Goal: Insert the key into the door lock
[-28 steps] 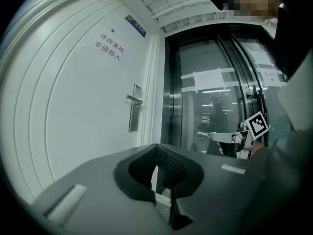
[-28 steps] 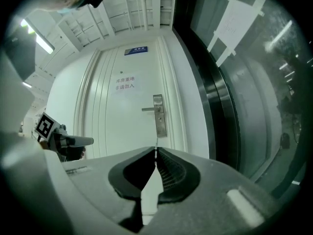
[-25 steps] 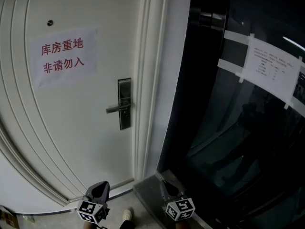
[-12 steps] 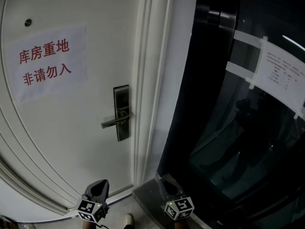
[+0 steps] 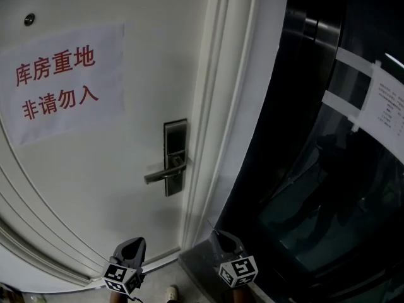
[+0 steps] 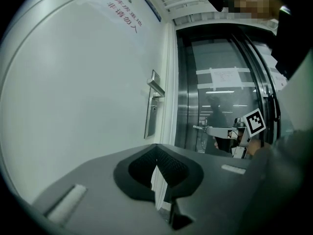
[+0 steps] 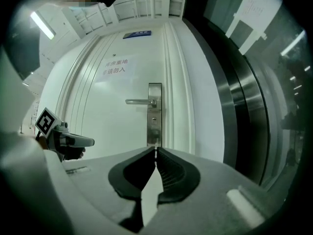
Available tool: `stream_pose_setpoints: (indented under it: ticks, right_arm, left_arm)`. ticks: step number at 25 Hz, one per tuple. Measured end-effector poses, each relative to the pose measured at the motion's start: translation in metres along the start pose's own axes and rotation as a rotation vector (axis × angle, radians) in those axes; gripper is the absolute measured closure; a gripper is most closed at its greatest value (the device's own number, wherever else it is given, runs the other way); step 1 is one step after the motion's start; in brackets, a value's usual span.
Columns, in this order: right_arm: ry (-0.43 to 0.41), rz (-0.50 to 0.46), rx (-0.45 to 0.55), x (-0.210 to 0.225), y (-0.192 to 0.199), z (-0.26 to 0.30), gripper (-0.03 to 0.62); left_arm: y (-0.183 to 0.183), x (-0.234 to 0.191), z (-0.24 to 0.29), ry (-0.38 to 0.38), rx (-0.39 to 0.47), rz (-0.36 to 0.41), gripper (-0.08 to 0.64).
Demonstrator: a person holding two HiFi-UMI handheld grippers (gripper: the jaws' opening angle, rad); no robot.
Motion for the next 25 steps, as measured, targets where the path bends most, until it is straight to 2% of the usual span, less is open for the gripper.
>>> stream_pose_setpoints:
  ticks: [4,8,13,16,19,25]
  right_arm:
    - [-0.009,-0.061,0.010,-0.001,-0.011,0.025,0.583]
    - [-0.019,-0.176,0.022,-0.003,-0.025,0.049,0.583]
    - [-0.028,-0.411,0.055,-0.011,-0.051,0.073,0.583]
    - [-0.030,-0.553,0.037,-0.017,-0.064,0.083,0.583]
    - [-0.019,-0.644,0.039,-0.024,-0.080,0.093,0.583]
    - [0.013,-0.949,0.034,-0.035,-0.084,0.118,0.583]
  left_arm:
    - [0.002,-0.013,0.010,0.005,-0.009,-0.008,0.557]
    - [0.001,-0.023,0.022,0.019,-0.012,-0.009,0.557]
    - [0.002,-0.025,0.030,0.041,-0.017,-0.011,0.557]
    - [0.004,-0.024,0.031,0.051,-0.027,-0.014,0.557]
    - [0.004,-0.024,0.032,0.053,-0.028,-0.019,0.557]
    - [0.006,-0.031,0.033,0.042,-0.033,-0.024,0.557]
Point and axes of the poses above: the fingertips, and each gripper's own axes: z forward along the fingers, x to its right, y out of its underside, the point moved 3 cm from there along -z, backward along the fingers
